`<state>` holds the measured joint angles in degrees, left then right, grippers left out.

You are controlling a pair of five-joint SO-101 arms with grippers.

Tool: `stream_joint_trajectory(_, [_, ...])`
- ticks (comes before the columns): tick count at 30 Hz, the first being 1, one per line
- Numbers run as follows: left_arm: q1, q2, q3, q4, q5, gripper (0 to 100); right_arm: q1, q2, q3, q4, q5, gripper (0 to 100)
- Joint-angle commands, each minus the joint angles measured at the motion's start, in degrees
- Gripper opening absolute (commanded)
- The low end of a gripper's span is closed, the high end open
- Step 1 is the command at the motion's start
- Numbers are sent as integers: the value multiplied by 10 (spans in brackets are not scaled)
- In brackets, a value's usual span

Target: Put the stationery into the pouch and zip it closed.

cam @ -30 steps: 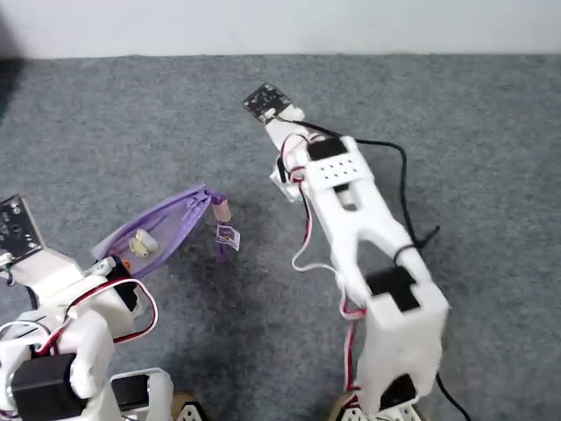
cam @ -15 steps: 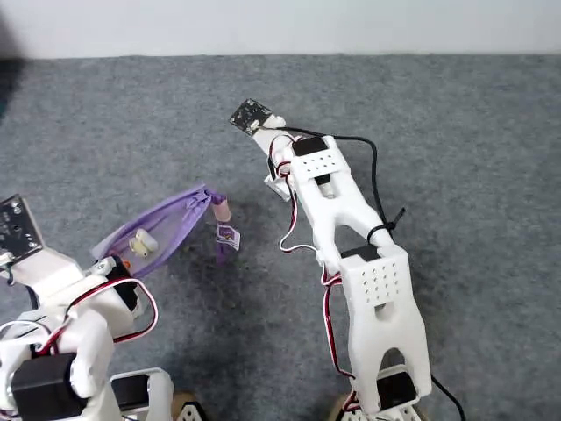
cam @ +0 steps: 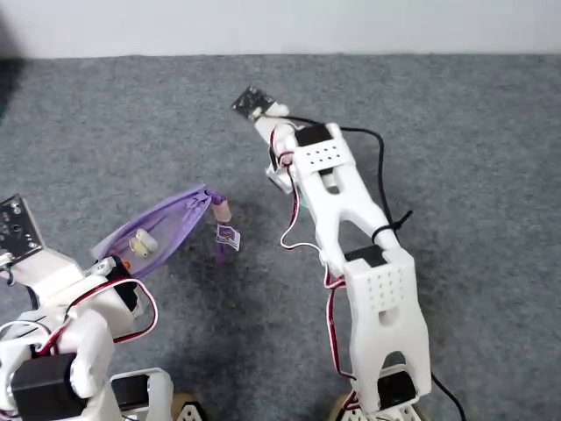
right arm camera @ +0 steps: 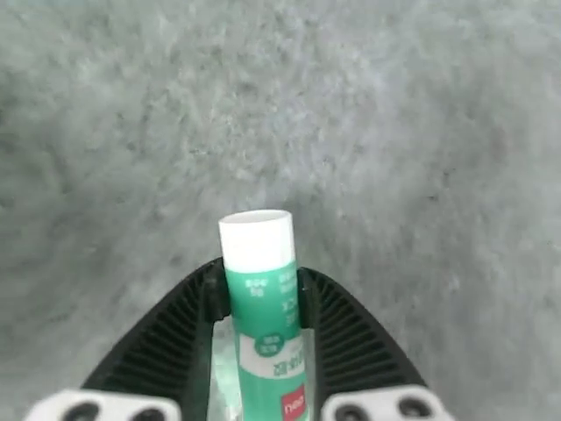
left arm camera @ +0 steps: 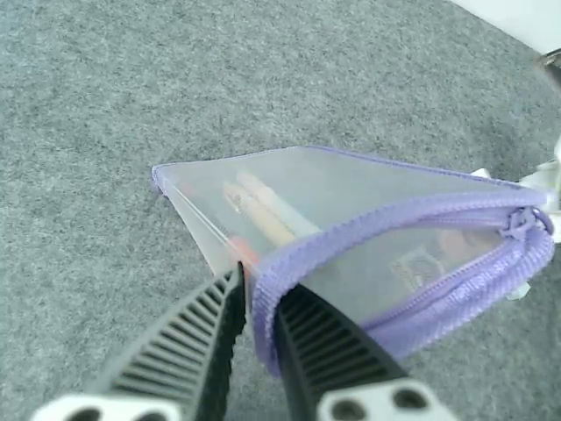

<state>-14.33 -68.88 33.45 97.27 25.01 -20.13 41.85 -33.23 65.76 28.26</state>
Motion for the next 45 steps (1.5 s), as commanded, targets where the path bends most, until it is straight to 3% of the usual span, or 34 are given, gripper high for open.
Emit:
stream_joint_trajectory(1, [-1, 6, 7, 2, 6, 12, -1, -97, -26, 72, -56, 7])
stream_joint_trajectory(15, [-1, 8, 7, 0, 6, 12, -22, -299, -26, 358, -158, 7])
stream_joint_trajectory(20, [-1, 8, 7, -1, 7, 12, -22, -382, -17, 372, -174, 7])
stream_joint_trajectory(26, [-1, 5, 7, 0, 7, 12, -35, -531, 145, 371, -172, 7])
stream_joint_trajectory(32, [-4, 5, 7, 2, 7, 12, -80, -676, 268, 340, -222, 7])
stream_joint_trajectory(36, [-4, 5, 7, 1, 8, 12, -172, -764, 324, 281, -269, 7])
stream_joint_trajectory(41, [-4, 5, 7, 2, 8, 12, -289, -861, 395, 164, -334, 7])
stream_joint_trajectory(45, [-4, 5, 8, 2, 8, 12, -331, -921, 477, 36, -346, 7])
